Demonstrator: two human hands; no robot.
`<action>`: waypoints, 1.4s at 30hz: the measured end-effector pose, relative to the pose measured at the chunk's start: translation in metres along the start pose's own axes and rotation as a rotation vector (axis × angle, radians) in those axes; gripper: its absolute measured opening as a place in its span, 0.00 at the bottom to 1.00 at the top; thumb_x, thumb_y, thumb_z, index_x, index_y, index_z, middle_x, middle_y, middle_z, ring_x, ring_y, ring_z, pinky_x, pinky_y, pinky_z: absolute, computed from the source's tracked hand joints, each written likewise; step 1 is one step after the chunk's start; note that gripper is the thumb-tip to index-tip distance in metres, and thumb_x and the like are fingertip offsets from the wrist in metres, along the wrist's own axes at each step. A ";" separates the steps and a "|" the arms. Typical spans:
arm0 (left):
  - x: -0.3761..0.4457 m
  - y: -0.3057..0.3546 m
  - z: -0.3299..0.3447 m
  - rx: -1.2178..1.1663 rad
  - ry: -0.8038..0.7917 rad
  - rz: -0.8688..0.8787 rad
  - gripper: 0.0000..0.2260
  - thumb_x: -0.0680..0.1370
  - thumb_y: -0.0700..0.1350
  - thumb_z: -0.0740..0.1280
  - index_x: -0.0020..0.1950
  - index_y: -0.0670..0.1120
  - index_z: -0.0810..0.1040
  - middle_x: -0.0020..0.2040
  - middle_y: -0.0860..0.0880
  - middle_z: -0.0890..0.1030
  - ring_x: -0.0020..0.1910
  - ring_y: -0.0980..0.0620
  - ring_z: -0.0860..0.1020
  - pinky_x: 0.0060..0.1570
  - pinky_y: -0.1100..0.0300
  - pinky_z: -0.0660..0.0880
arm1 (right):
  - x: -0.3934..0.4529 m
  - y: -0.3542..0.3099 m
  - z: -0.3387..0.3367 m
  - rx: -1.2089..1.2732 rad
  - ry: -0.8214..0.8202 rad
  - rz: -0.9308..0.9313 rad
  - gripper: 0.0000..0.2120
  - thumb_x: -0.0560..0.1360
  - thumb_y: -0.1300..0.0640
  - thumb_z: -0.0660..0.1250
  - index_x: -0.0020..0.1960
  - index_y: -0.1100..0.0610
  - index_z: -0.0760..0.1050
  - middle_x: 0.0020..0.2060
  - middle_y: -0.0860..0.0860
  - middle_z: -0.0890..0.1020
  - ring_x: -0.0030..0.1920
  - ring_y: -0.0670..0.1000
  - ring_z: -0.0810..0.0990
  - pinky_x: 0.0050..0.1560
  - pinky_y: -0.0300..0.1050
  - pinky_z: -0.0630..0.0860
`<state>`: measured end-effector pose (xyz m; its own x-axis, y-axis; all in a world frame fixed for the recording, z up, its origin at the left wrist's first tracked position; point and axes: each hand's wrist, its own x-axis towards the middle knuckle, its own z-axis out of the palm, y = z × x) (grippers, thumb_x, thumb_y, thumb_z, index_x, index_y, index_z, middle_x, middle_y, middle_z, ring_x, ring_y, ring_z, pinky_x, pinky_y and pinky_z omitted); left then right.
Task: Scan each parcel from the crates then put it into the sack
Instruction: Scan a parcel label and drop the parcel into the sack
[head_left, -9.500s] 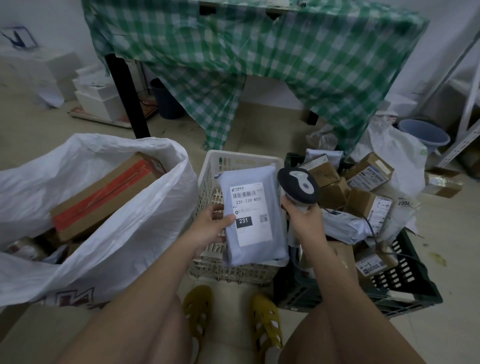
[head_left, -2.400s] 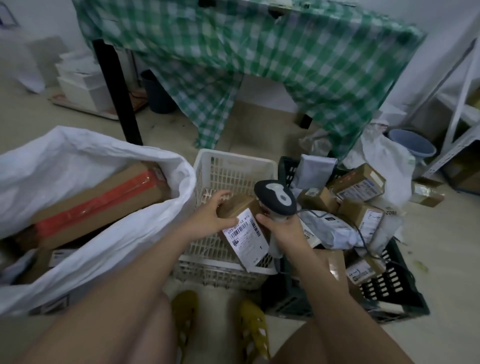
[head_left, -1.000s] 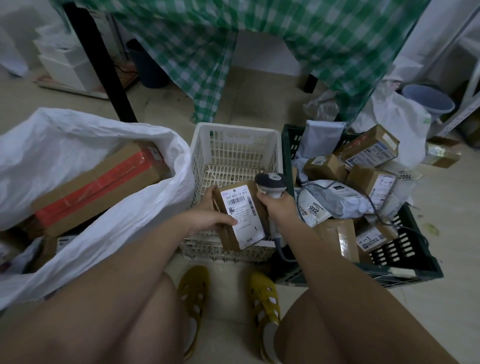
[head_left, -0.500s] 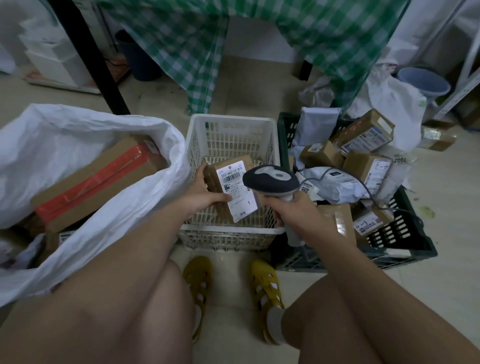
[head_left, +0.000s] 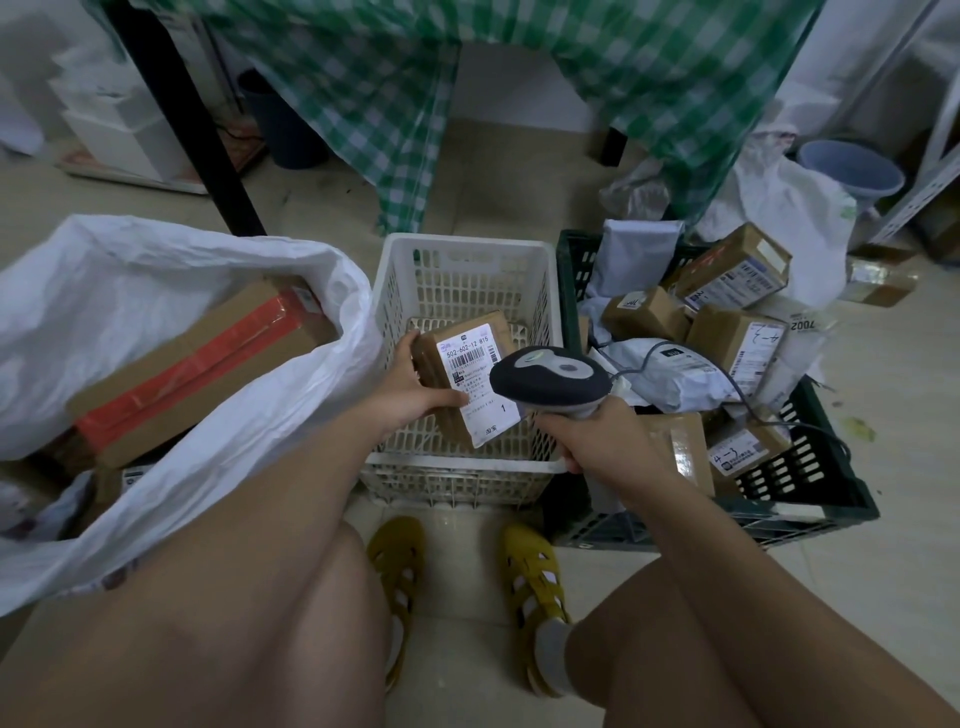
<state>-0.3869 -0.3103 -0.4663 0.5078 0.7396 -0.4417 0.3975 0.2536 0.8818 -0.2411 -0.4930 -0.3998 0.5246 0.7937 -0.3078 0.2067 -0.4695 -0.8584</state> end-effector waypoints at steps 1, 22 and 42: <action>0.000 0.000 0.000 0.003 -0.002 0.003 0.54 0.63 0.36 0.80 0.77 0.58 0.48 0.71 0.46 0.70 0.64 0.42 0.74 0.60 0.41 0.75 | 0.000 0.000 0.000 0.005 0.004 0.011 0.14 0.73 0.58 0.69 0.32 0.61 0.70 0.24 0.54 0.72 0.28 0.50 0.70 0.34 0.46 0.69; -0.155 0.043 -0.021 0.015 0.135 0.447 0.49 0.68 0.42 0.79 0.77 0.58 0.50 0.70 0.54 0.67 0.71 0.54 0.65 0.62 0.59 0.67 | -0.039 -0.071 0.007 0.422 0.233 -0.090 0.11 0.75 0.60 0.69 0.36 0.59 0.71 0.28 0.53 0.74 0.30 0.49 0.73 0.35 0.41 0.71; -0.182 -0.019 -0.241 0.714 0.665 0.317 0.47 0.70 0.50 0.74 0.77 0.60 0.43 0.74 0.46 0.54 0.70 0.39 0.57 0.64 0.45 0.65 | 0.034 -0.157 0.156 -0.028 0.197 -0.175 0.11 0.68 0.65 0.71 0.50 0.60 0.75 0.41 0.56 0.79 0.45 0.57 0.79 0.45 0.49 0.73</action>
<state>-0.6709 -0.2994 -0.3627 0.2287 0.9590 0.1676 0.7912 -0.2834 0.5419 -0.3845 -0.3315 -0.3396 0.6291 0.7744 -0.0678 0.3297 -0.3449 -0.8788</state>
